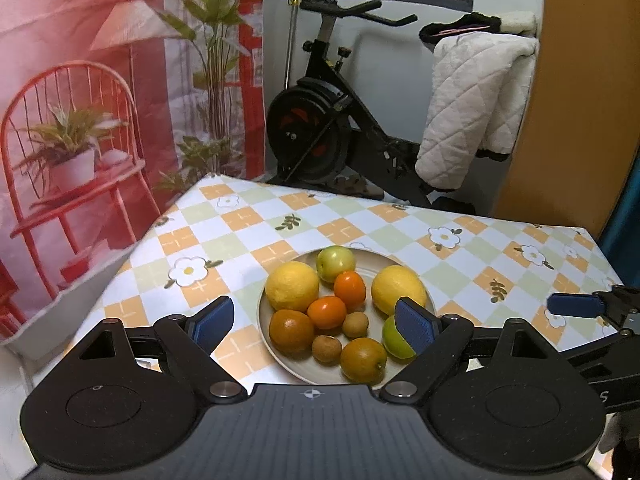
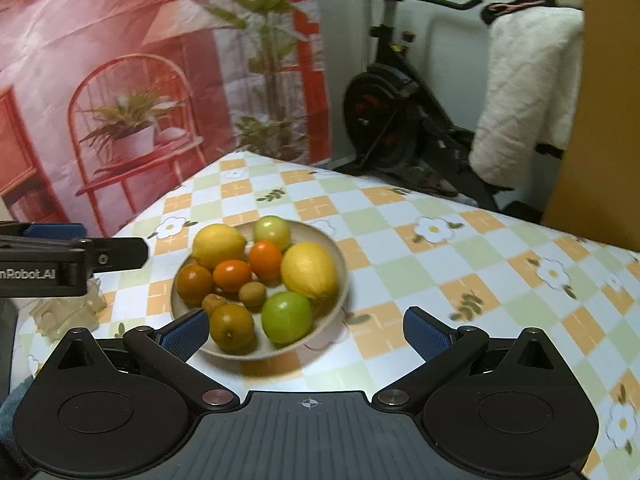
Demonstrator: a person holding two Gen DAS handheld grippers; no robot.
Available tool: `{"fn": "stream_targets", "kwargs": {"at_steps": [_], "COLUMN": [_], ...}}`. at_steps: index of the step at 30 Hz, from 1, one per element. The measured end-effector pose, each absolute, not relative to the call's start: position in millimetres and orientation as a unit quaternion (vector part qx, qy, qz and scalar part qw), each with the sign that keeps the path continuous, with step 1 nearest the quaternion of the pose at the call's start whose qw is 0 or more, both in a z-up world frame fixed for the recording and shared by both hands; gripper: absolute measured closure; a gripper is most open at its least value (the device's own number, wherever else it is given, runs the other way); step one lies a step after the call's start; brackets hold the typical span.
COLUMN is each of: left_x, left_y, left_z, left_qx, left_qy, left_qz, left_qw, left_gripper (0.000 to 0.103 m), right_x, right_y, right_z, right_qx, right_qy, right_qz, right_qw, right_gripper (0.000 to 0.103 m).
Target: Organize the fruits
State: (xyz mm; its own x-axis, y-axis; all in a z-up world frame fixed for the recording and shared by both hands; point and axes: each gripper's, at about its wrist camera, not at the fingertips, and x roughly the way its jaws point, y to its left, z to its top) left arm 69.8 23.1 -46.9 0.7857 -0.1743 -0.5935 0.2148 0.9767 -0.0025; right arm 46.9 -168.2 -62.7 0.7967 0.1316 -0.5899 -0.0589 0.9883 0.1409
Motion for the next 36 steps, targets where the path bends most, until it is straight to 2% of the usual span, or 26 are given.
{"fn": "stream_targets", "kwargs": {"at_steps": [18,36], "left_x": [26.6,20.7], "left_y": [6.5,-2.2], "left_z": [-28.3,-26.8], "left_qx": [0.013,0.016], "left_qy": [0.28,0.271], "left_qz": [-0.132,-0.162], "left_qw": [0.951,0.949], "left_gripper": [0.014,0.014], "right_x": [-20.5,-34.1], "right_y": [-209.8,-219.0], "right_z": [-55.1,-52.1], "right_qx": [0.112,0.115], "right_qy": [0.276,0.261], "right_qz": [-0.043,-0.064], "right_qw": [0.954,0.956], "right_gripper": [0.001,0.001]}}
